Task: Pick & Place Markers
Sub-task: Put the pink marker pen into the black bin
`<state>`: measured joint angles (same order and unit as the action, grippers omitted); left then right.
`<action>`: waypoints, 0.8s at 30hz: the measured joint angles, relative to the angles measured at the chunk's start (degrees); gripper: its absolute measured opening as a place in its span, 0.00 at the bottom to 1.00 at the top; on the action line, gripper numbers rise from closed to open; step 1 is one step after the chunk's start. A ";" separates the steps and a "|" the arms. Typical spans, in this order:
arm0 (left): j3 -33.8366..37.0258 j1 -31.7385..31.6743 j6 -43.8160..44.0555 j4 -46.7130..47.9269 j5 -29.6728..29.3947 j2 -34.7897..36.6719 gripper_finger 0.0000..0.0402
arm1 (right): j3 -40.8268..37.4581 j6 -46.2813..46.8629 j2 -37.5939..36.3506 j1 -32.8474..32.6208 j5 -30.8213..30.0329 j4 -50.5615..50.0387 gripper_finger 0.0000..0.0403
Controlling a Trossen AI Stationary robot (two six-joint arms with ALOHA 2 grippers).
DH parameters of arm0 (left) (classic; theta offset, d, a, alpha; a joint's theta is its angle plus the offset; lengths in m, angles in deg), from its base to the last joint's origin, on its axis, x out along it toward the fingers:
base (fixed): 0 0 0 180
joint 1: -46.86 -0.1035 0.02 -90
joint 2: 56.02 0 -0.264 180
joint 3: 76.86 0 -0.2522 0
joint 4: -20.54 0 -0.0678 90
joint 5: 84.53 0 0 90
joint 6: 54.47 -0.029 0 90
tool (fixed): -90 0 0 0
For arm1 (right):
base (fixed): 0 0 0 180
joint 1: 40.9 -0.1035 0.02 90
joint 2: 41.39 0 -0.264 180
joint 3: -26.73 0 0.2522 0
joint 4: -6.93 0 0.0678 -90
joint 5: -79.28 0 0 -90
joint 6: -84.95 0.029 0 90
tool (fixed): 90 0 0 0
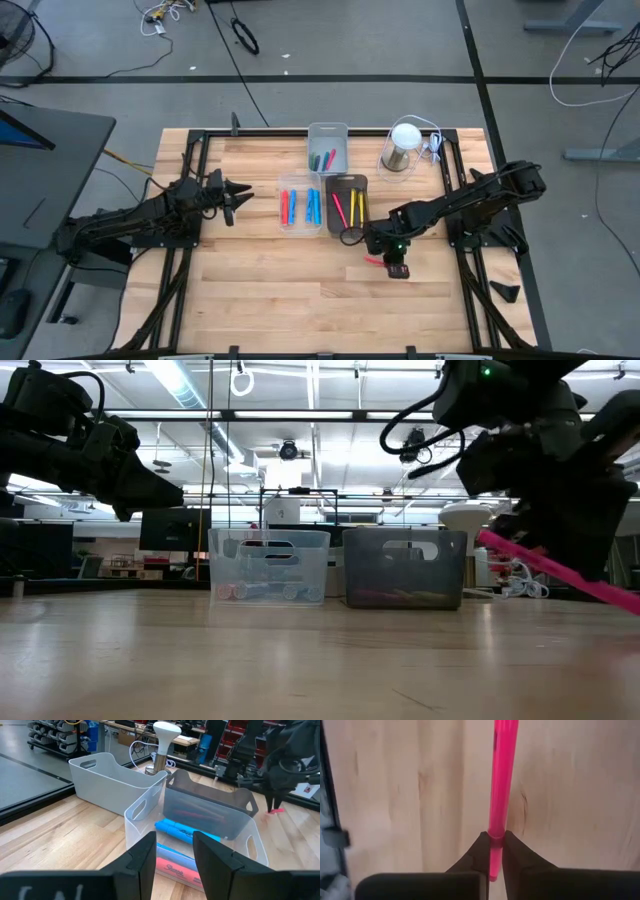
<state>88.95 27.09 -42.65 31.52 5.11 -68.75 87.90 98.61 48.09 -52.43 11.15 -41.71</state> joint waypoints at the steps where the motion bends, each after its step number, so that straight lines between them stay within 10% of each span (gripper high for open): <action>1: 0.00 0.02 0.00 0.01 0.00 0.00 0.34 | 0.13 -2.57 0.02 0.00 0.00 0.10 0.06; 12: -0.01 0.02 0.00 0.00 0.00 -0.02 0.34 | 4.09 -26.34 0.00 -0.48 -6.13 -5.89 0.06; 24: 0.00 0.02 0.00 0.00 0.00 -0.02 0.34 | 5.39 -31.41 0.00 -0.42 -9.34 -13.71 0.02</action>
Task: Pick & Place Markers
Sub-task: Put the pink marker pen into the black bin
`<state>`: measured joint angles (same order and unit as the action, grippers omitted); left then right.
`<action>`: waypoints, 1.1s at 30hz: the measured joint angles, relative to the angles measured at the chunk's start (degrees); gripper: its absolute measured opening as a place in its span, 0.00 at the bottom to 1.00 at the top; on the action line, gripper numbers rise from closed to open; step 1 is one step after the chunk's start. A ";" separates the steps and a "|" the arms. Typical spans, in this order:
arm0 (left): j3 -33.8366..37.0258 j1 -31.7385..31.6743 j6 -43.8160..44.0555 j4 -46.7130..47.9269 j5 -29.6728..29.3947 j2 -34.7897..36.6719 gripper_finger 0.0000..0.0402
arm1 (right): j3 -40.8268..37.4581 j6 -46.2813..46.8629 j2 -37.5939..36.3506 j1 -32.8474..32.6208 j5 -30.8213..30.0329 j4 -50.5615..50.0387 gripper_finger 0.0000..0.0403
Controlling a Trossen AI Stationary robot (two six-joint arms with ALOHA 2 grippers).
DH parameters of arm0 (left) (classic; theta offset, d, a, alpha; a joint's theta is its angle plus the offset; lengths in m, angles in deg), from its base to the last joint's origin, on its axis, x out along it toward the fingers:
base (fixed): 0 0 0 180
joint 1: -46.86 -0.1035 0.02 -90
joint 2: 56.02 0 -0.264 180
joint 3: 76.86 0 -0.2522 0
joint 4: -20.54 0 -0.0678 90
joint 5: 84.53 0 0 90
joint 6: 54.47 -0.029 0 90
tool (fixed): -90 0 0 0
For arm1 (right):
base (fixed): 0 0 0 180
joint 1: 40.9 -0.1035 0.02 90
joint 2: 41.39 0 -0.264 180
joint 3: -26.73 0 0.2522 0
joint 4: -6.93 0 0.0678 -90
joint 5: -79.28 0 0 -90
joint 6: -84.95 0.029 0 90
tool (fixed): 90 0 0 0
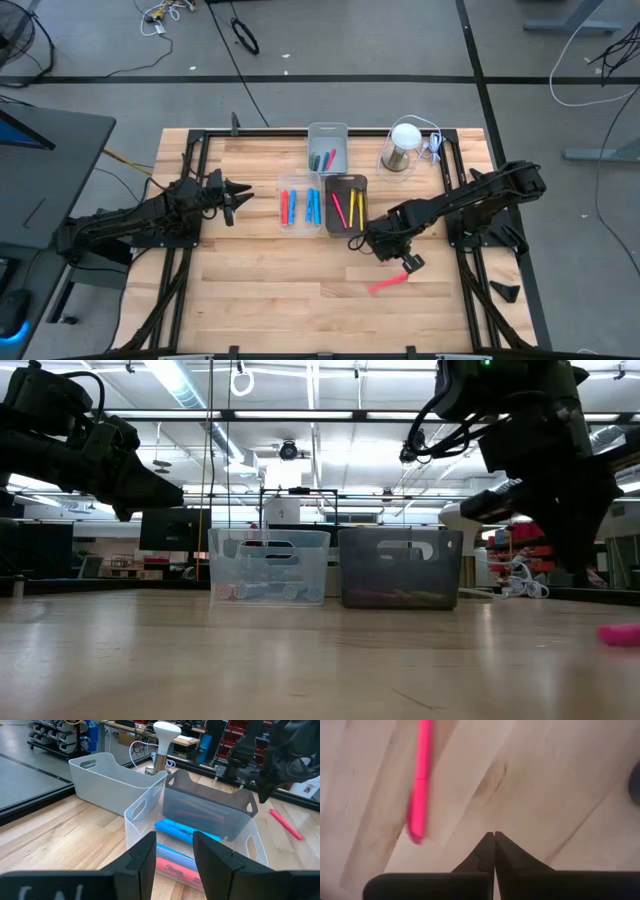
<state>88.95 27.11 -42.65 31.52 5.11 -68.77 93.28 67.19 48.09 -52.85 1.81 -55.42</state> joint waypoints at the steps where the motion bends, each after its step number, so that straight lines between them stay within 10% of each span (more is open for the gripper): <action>1: -0.02 0.00 0.01 0.01 0.00 0.01 0.34 | 0.00 0.81 0.00 0.00 -0.33 -0.28 0.03; 14: -0.01 0.00 0.01 0.01 0.00 0.00 0.34 | 2.39 12.60 -0.28 -5.61 5.00 -2.05 0.24; 22: -0.01 -0.02 0.00 0.00 0.00 0.00 0.34 | 6.17 20.45 3.08 -11.97 -4.62 -4.44 0.45; 33: -0.01 -0.02 0.01 0.00 0.00 0.01 0.34 | 11.82 28.50 9.08 -19.95 -8.44 -5.11 0.45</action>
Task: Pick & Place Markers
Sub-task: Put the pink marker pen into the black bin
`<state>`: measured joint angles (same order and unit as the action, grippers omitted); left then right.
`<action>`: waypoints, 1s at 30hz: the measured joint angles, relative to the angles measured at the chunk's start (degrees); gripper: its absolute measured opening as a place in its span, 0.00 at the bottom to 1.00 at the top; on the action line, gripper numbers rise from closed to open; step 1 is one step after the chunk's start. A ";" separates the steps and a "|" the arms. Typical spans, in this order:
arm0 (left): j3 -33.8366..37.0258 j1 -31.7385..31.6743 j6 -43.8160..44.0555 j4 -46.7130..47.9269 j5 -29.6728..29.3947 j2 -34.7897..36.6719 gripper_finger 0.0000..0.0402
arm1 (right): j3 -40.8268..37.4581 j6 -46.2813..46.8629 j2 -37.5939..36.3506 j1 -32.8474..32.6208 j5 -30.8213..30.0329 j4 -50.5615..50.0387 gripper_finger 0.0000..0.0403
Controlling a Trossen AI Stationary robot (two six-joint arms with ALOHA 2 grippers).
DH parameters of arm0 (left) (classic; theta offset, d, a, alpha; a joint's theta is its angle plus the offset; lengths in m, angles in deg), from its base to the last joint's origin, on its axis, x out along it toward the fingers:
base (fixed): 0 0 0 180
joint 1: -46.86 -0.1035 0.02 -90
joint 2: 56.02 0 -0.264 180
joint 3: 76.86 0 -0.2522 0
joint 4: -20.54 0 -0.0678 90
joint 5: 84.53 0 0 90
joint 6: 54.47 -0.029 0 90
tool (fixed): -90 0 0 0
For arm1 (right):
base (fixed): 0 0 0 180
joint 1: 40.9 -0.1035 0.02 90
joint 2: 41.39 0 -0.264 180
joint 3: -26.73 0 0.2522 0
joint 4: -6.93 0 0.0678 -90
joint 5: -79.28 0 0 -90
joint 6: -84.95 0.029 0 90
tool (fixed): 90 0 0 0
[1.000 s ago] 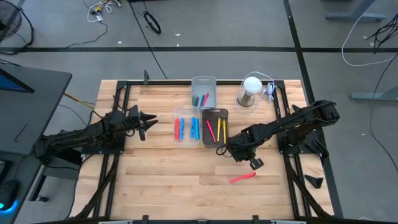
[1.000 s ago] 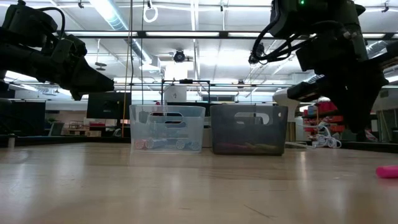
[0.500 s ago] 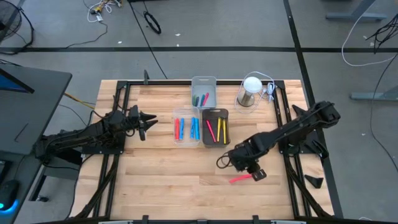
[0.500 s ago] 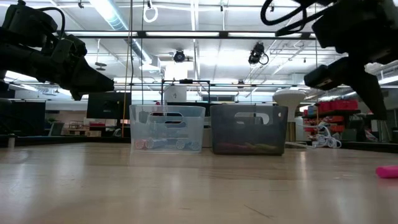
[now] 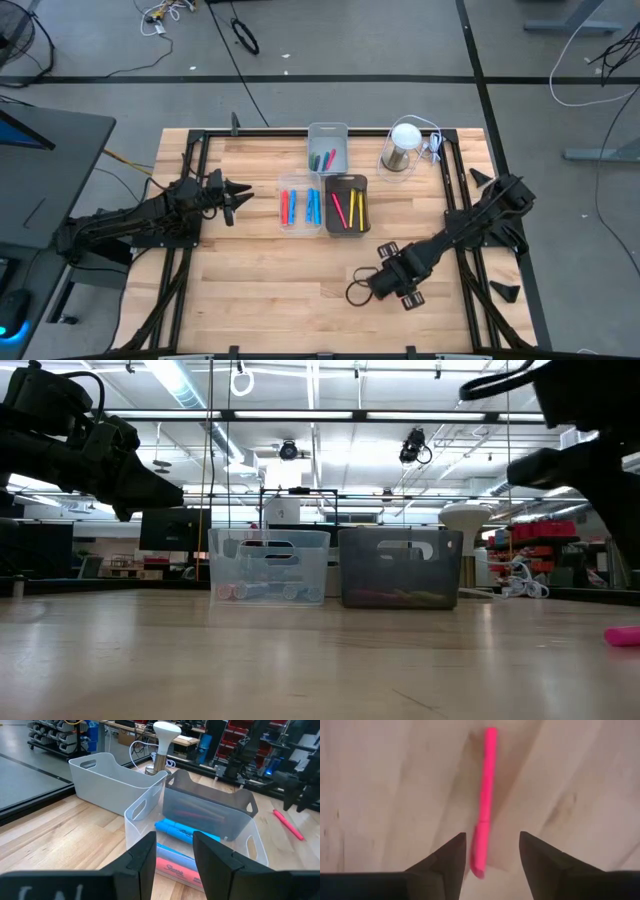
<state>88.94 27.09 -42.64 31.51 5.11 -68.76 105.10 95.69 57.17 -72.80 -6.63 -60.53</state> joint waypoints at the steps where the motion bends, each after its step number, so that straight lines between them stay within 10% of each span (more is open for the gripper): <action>1: 0.01 0.02 0.01 0.02 0.00 0.01 0.34 | 0.30 0.06 0.51 -0.49 -0.20 0.36 0.45; 30: 0.00 0.01 0.01 0.00 0.00 0.00 0.34 | -0.04 -0.01 9.15 -2.26 -2.30 6.39 0.42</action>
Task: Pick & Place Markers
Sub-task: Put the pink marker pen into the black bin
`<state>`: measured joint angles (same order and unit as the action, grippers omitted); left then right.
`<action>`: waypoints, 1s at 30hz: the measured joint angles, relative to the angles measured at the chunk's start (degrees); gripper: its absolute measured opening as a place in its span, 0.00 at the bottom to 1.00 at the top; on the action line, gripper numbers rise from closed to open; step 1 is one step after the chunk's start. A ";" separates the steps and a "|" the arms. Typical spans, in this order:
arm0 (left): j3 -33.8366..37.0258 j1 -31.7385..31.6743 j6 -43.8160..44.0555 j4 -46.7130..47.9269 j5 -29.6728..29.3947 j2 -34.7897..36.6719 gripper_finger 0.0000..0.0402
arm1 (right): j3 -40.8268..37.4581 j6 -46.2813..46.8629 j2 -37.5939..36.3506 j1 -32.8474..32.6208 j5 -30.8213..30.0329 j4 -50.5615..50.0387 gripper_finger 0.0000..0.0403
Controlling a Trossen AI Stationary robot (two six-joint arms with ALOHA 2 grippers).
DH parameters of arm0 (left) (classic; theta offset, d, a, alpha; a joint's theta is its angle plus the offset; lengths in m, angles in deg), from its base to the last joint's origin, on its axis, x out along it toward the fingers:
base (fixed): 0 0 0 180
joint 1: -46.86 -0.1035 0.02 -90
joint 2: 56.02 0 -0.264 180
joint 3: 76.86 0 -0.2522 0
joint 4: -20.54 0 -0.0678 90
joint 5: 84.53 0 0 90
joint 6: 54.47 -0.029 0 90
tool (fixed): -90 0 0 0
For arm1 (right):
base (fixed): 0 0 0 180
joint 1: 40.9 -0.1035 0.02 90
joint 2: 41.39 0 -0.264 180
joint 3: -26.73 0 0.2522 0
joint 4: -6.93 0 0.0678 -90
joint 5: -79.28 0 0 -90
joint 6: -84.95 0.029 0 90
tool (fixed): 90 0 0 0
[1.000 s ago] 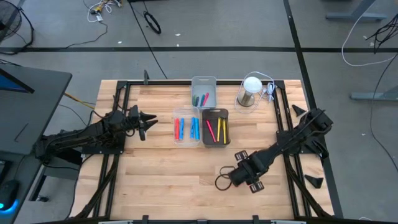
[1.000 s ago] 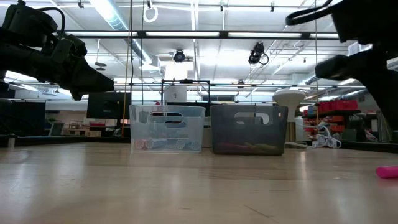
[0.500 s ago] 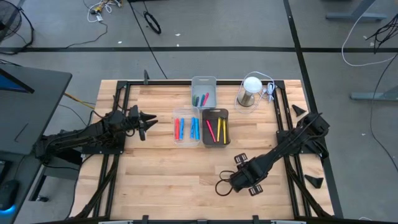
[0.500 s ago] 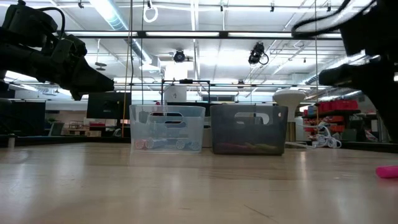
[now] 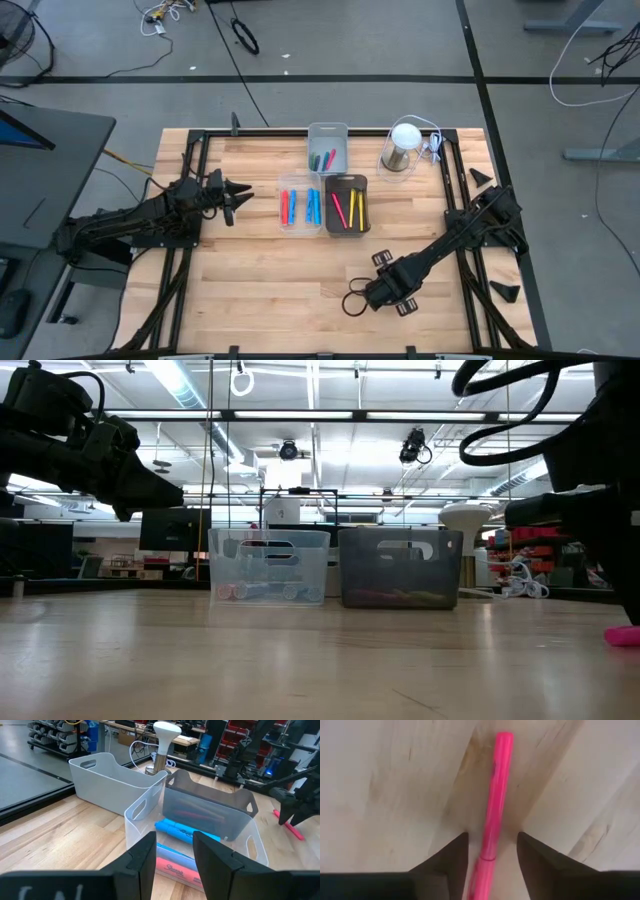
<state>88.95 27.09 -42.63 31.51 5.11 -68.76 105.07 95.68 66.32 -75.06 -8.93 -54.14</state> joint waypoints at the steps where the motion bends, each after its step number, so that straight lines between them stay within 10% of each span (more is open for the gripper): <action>1: 0.01 0.00 -0.01 0.00 0.00 -0.01 0.34 | -0.02 -0.75 0.04 0.00 0.21 -0.02 0.40; 14: 0.01 0.02 -0.01 0.00 0.00 0.00 0.34 | -0.20 -4.05 0.22 -0.02 0.62 1.40 0.03; 30: 0.01 0.00 -0.01 0.00 0.00 -0.01 0.34 | 5.62 -14.26 -2.27 0.10 -0.94 -9.08 0.03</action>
<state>88.95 27.10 -42.64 31.51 5.11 -68.77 110.68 81.42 64.04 -74.96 -9.87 -63.22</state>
